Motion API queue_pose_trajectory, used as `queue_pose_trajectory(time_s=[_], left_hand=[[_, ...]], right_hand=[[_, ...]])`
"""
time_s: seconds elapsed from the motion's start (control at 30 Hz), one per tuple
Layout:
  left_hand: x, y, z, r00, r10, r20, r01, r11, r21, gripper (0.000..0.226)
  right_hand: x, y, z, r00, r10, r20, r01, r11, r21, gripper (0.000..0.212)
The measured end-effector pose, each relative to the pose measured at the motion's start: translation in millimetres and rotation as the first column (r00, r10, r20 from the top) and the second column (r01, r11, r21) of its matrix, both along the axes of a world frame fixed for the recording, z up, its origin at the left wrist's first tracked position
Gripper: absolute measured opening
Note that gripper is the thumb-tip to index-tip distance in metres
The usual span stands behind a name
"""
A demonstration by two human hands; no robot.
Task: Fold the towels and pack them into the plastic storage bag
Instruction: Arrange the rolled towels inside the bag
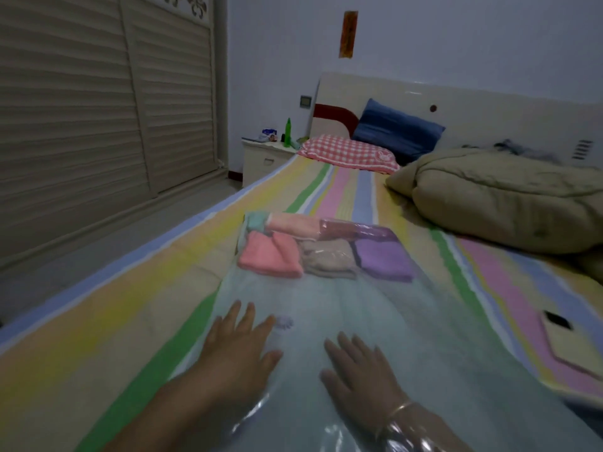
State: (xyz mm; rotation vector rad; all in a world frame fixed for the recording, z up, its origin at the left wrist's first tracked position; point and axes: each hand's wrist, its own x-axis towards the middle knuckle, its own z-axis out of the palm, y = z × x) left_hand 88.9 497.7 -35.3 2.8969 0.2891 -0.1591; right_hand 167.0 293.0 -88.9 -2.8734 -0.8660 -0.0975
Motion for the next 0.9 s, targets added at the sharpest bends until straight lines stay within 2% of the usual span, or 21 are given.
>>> queue_pose_trajectory(time_s=[0.07, 0.17, 0.23, 0.33, 0.43, 0.53, 0.6, 0.67, 0.73, 0.83, 0.9], left_hand=[[-33.7, -37.8, 4.6, 1.0, -0.022, 0.016, 0.023, 0.998, -0.063, 0.066], [-73.3, -99.9, 6.1, 0.985, -0.087, 0.148, 0.102, 0.991, -0.092, 0.074], [-91.2, -142.8, 4.8, 0.966, -0.14, 0.218, 0.172, 0.976, -0.135, 0.076], [-107.4, -206.4, 3.5, 0.919, -0.211, 0.334, 0.276, 0.947, -0.161, 0.072], [-116.6, -267.4, 3.1, 0.855, -0.28, 0.437, 0.401, 0.891, -0.214, 0.063], [-126.7, -323.1, 2.4, 0.738, -0.36, 0.57, 0.572, 0.783, -0.246, 0.048], [-133.7, -353.0, -0.5, 0.675, -0.465, 0.572, 0.667, 0.717, -0.204, 0.043], [-140.9, -374.0, -6.5, 0.61, -0.604, 0.513, 0.752, 0.646, -0.134, 0.044], [-146.5, -385.1, -17.3, 0.558, -0.711, 0.428, 0.799, 0.6, -0.045, 0.053], [-153.8, -389.1, -30.7, 0.548, -0.756, 0.358, 0.796, 0.603, 0.055, 0.064], [-157.6, -388.3, -33.7, 0.564, -0.741, 0.364, 0.776, 0.626, 0.072, 0.063]], right_hand=[[-30.9, -26.7, 6.6, 0.994, 0.042, -0.105, -0.044, 0.999, -0.011, 0.084], [-72.0, -75.2, -0.2, 0.984, 0.171, -0.05, -0.165, 0.98, 0.107, 0.052], [-98.1, -111.3, 10.7, 0.975, 0.206, -0.08, -0.192, 0.97, 0.148, 0.037], [-134.0, -170.6, 36.5, 0.968, 0.187, -0.166, -0.131, 0.944, 0.303, 0.043], [-165.3, -239.0, 45.2, 0.991, 0.082, -0.102, -0.03, 0.902, 0.432, 0.039], [-187.6, -311.6, 40.5, 0.998, -0.028, 0.062, -0.002, 0.9, 0.436, 0.02], [-202.4, -352.7, 38.1, 0.984, -0.111, 0.14, 0.047, 0.917, 0.396, 0.014], [-216.9, -387.6, 36.3, 0.977, -0.148, 0.155, 0.079, 0.921, 0.382, 0.02], [-231.2, -413.3, 33.8, 0.984, -0.095, 0.152, 0.043, 0.947, 0.318, 0.038], [-247.9, -431.6, 23.8, 0.993, -0.01, 0.119, -0.009, 0.987, 0.159, 0.074], [-252.4, -436.9, 17.3, 0.99, 0.013, 0.142, -0.034, 0.989, 0.141, 0.072]])
